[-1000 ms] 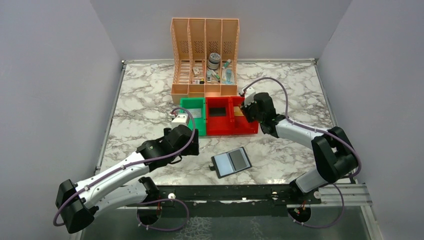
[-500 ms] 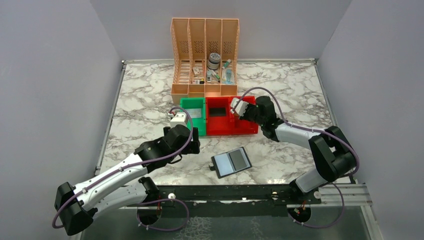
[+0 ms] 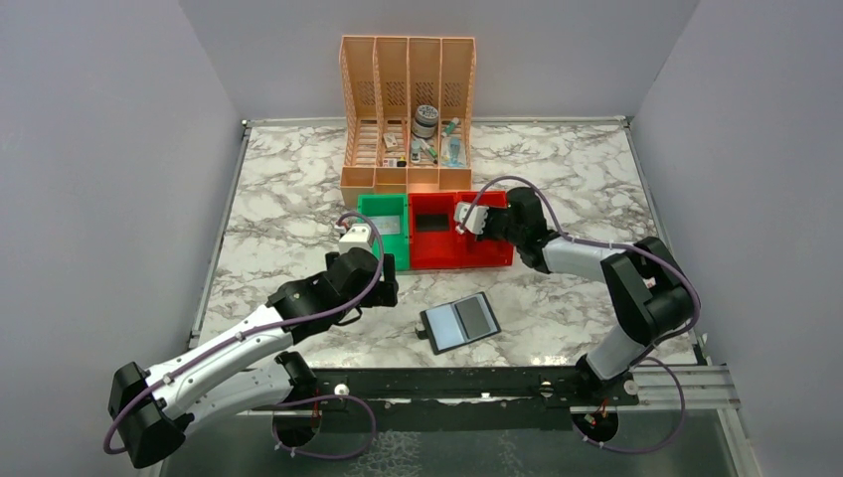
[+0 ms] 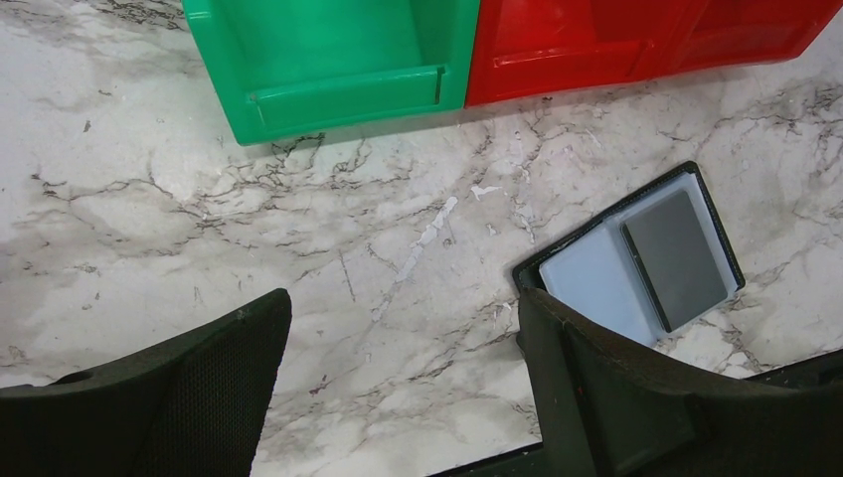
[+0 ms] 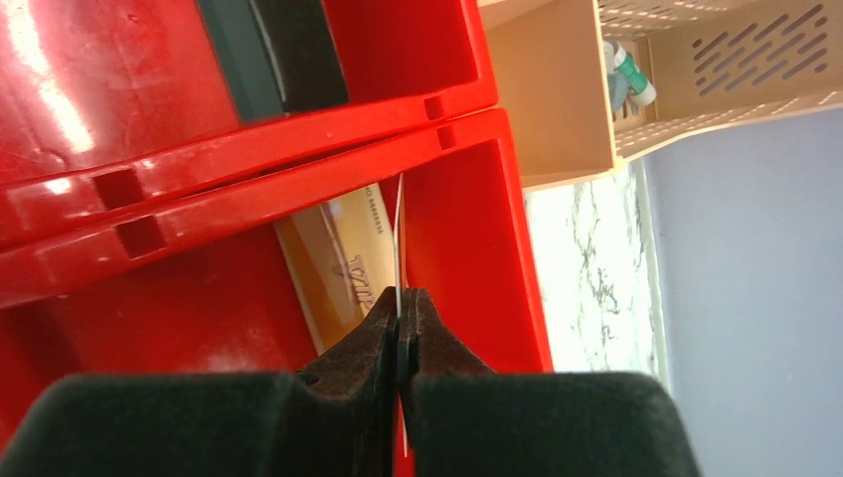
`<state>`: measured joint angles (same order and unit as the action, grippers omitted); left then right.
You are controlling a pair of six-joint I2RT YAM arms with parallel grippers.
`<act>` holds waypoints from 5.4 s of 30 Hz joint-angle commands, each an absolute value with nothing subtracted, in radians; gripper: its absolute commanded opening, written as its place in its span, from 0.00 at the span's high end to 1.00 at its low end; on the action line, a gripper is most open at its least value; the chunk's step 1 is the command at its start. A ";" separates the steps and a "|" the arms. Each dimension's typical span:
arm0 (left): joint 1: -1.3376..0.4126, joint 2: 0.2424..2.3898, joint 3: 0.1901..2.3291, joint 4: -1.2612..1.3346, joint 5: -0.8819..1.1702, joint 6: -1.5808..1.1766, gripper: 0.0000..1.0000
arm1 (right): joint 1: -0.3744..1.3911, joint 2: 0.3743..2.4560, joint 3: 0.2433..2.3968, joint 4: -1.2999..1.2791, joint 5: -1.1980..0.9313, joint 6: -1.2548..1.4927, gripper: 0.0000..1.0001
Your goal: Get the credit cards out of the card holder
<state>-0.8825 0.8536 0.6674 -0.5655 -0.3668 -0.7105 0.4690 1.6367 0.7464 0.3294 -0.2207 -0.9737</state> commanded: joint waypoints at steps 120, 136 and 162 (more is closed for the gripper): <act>-1.119 1.463 0.456 0.436 -0.124 -1.184 0.55 | 0.452 1.296 0.302 0.025 -0.628 0.546 0.87; -1.151 1.541 0.437 0.532 -0.126 -1.231 0.63 | 0.452 1.163 0.365 -0.094 -0.484 0.537 0.87; -1.151 1.466 0.368 0.532 -0.219 -1.227 0.68 | 0.453 1.174 0.194 0.089 -0.669 0.633 0.92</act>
